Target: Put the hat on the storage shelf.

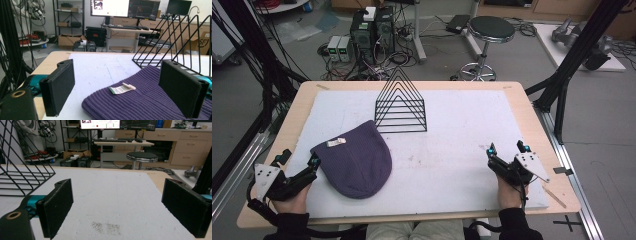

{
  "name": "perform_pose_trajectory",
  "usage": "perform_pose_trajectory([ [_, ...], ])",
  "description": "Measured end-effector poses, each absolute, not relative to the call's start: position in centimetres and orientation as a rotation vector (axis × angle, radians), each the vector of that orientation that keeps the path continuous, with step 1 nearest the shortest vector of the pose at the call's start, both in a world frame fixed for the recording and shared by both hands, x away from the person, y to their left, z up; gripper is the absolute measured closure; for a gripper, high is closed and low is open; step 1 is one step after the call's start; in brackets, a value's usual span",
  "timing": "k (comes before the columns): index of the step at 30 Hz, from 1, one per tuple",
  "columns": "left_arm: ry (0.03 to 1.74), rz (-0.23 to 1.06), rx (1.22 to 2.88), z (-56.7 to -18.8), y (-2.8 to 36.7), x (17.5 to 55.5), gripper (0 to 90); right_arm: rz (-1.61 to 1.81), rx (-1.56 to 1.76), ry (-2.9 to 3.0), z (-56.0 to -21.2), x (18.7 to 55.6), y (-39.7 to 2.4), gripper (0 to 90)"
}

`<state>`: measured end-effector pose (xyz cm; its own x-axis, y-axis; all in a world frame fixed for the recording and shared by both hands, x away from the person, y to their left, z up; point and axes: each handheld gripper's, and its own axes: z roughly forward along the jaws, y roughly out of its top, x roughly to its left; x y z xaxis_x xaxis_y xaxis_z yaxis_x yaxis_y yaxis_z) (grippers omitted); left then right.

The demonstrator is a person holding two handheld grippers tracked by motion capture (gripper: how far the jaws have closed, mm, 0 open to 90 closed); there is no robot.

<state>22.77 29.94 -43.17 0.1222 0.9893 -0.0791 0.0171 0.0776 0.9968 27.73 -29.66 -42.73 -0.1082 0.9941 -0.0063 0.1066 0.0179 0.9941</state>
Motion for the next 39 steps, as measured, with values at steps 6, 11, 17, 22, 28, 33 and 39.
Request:
perform_pose_trajectory([
  [6,1.154,1.056,1.223,-43.1,29.8,22.7,14.2,1.234,1.23,1.372,-42.7,27.6,-29.7,9.4],
  [11,1.158,1.057,1.226,-43.2,29.9,22.8,14.2,1.235,1.233,1.375,-42.8,27.7,-29.7,9.4],
  [17,1.14,1.051,1.233,-43.2,30.0,22.8,14.3,1.238,1.232,1.378,-42.8,27.7,-29.8,9.4],
  [22,1.109,1.048,1.269,-43.2,30.1,22.9,15.2,1.247,1.245,1.374,-42.8,27.7,-29.8,9.4],
  [28,1.043,1.026,1.31,-42.5,30.2,22.9,15.2,1.246,1.25,1.371,-42.8,27.7,-30.0,9.4],
  [33,1.014,0.973,1.334,-42.1,30.4,23.0,15.4,1.248,1.256,1.375,-42.9,27.7,-30.1,9.4],
  [39,0.957,0.943,1.416,-41.5,30.2,23.2,15.8,1.245,1.254,1.377,-42.9,27.7,-30.1,9.4],
])
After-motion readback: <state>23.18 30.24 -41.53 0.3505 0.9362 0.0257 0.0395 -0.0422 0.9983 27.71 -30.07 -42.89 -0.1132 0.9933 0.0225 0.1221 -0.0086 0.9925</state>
